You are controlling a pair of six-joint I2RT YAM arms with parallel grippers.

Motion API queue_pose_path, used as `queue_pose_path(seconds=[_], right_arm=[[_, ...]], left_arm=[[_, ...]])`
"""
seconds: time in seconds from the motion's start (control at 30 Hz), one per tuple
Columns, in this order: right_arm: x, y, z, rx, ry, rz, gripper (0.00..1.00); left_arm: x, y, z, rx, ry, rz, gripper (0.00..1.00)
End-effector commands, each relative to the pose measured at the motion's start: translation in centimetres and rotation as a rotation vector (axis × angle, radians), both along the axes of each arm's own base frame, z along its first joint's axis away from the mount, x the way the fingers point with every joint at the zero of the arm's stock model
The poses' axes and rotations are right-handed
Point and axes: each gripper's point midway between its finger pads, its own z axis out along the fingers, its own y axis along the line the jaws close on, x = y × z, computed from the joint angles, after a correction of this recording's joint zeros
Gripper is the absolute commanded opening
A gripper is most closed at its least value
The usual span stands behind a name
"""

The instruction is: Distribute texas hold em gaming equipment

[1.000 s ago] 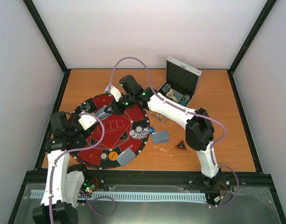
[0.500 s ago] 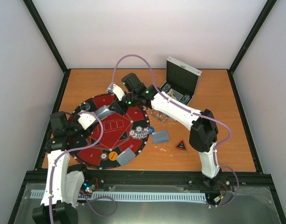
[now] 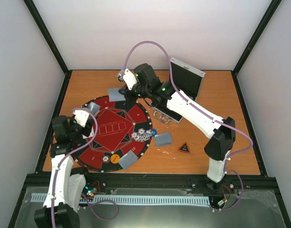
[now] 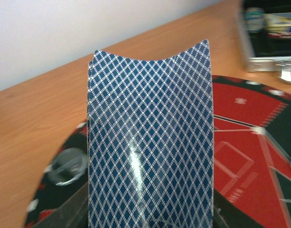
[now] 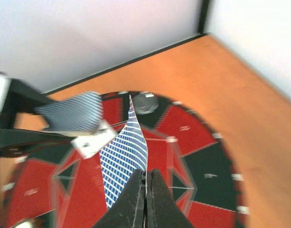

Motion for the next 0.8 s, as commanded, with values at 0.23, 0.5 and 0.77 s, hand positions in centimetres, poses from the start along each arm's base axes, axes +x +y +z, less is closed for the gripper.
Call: queue_pose_path(seconds=[0.23, 0.5, 0.77], right_arm=[[8.0, 3.5, -8.1, -0.288, -0.425, -0.287, 0.03], [8.5, 11.1, -15.0, -0.412, -0.539, -0.219, 0.03], [6.3, 12.6, -15.6, -0.329, -0.392, -0.165, 0.03]], left_arm=[[2.0, 8.1, 6.0, -0.072, -0.207, 0.53, 0.4], [1.1, 9.5, 6.7, -0.112, -0.206, 0.64, 0.39], [1.3, 9.1, 6.4, -0.095, -0.212, 0.608, 0.39]])
